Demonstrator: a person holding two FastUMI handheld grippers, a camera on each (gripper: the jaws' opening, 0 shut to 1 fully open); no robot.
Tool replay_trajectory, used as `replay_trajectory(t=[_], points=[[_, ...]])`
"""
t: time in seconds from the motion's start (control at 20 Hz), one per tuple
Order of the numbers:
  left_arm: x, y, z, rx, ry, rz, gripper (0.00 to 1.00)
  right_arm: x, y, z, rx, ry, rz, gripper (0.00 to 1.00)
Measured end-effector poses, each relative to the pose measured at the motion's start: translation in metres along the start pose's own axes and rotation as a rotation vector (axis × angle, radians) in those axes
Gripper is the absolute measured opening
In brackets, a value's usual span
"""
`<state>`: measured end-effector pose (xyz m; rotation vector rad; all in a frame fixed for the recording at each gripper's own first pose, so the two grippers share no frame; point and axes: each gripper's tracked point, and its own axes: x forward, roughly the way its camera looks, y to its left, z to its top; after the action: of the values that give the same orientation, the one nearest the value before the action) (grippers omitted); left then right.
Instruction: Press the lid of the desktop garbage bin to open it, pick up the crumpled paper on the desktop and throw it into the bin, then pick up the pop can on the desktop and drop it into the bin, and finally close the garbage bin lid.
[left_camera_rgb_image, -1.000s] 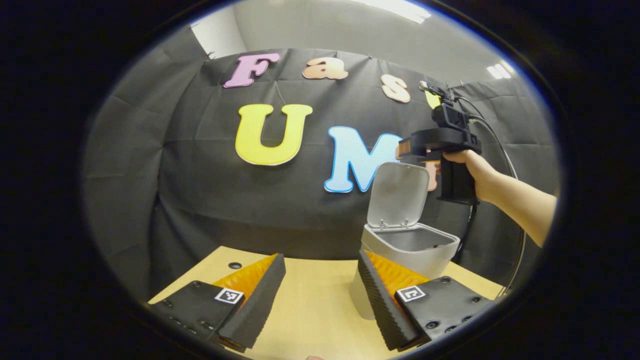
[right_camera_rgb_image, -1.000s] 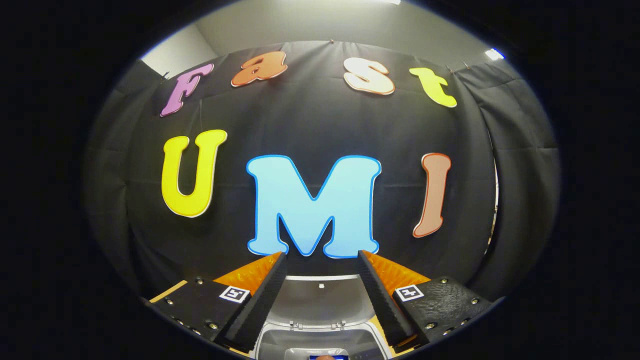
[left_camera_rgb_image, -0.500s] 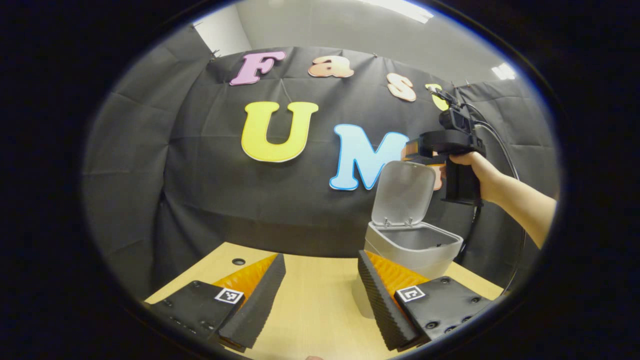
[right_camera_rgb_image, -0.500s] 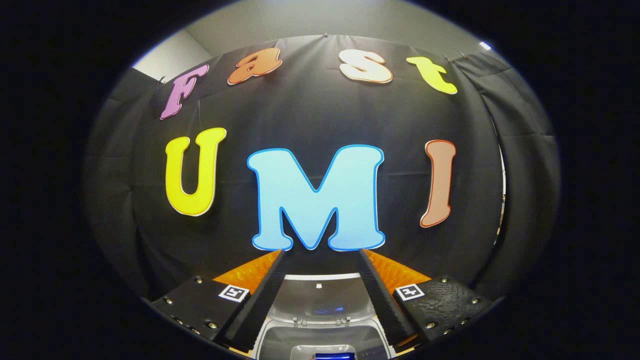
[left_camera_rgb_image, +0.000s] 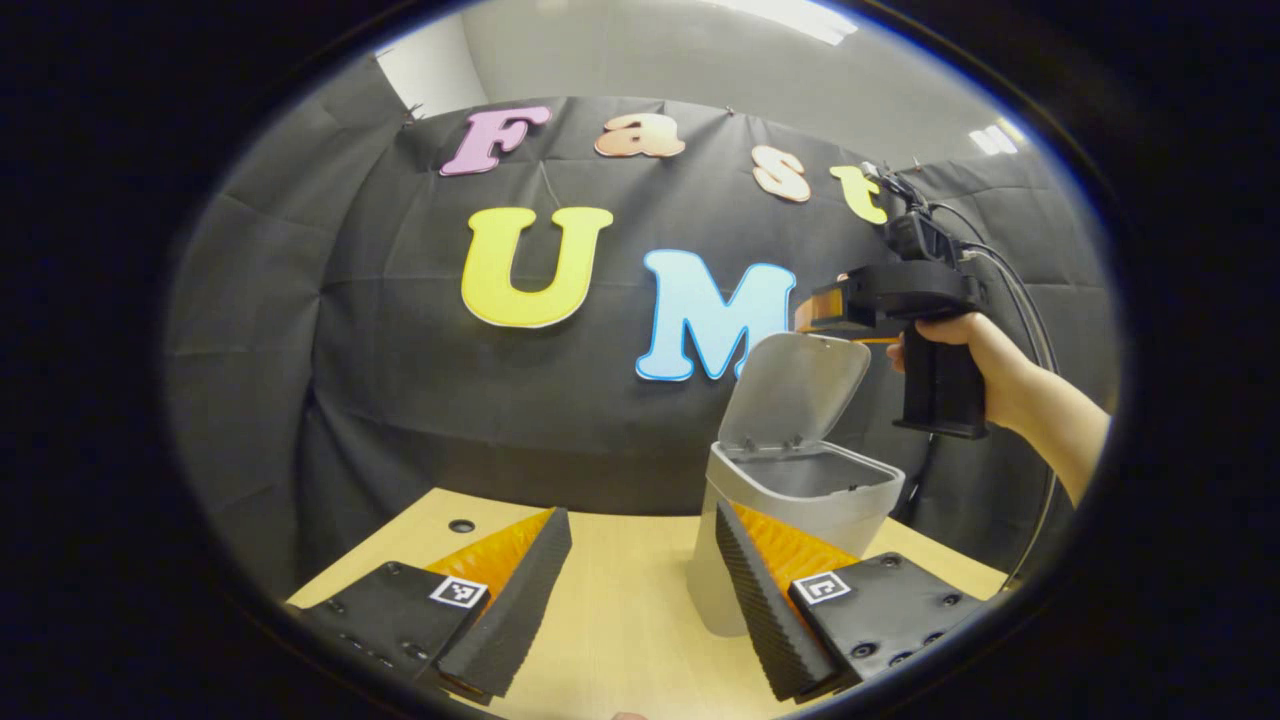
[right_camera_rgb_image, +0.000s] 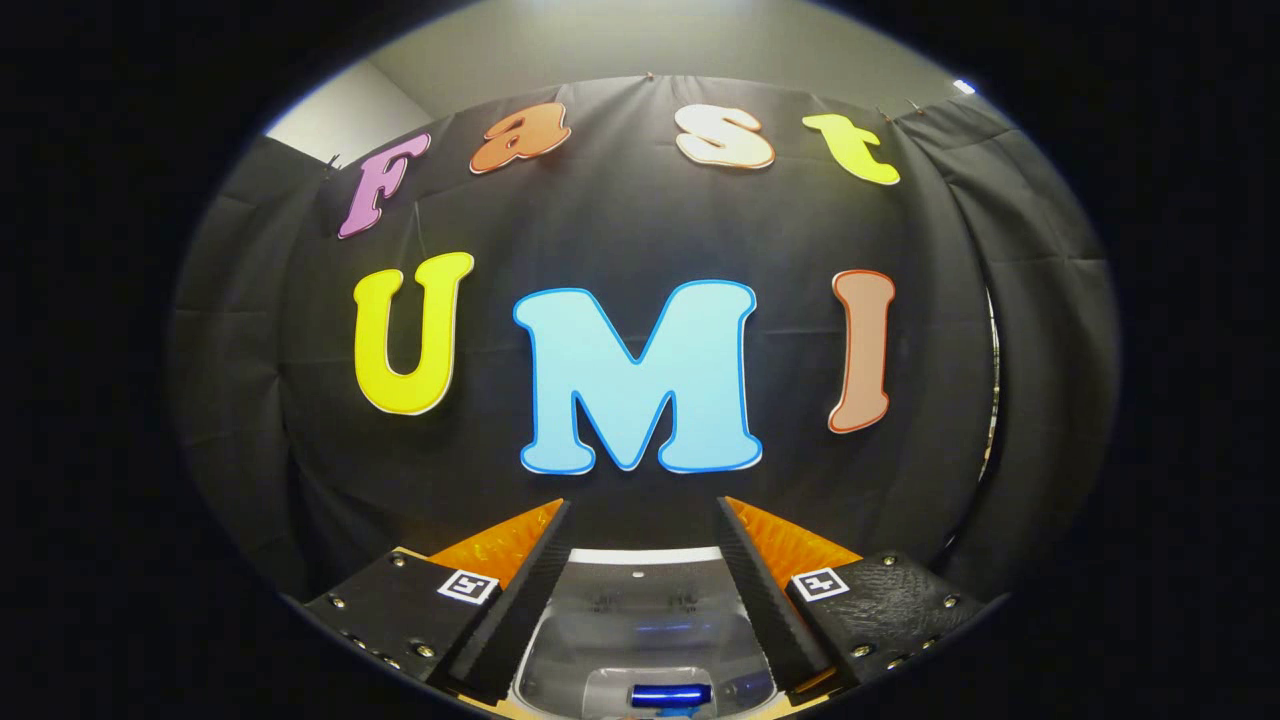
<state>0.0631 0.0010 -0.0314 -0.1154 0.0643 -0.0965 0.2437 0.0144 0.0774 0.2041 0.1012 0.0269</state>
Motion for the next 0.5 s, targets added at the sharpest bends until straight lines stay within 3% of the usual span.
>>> replay_trajectory(t=[0.5], points=[[-0.006,-0.003,-0.003,0.007,0.013,-0.008,0.95,-0.028,0.003,-0.075,-0.013,0.123,-0.021,0.91]])
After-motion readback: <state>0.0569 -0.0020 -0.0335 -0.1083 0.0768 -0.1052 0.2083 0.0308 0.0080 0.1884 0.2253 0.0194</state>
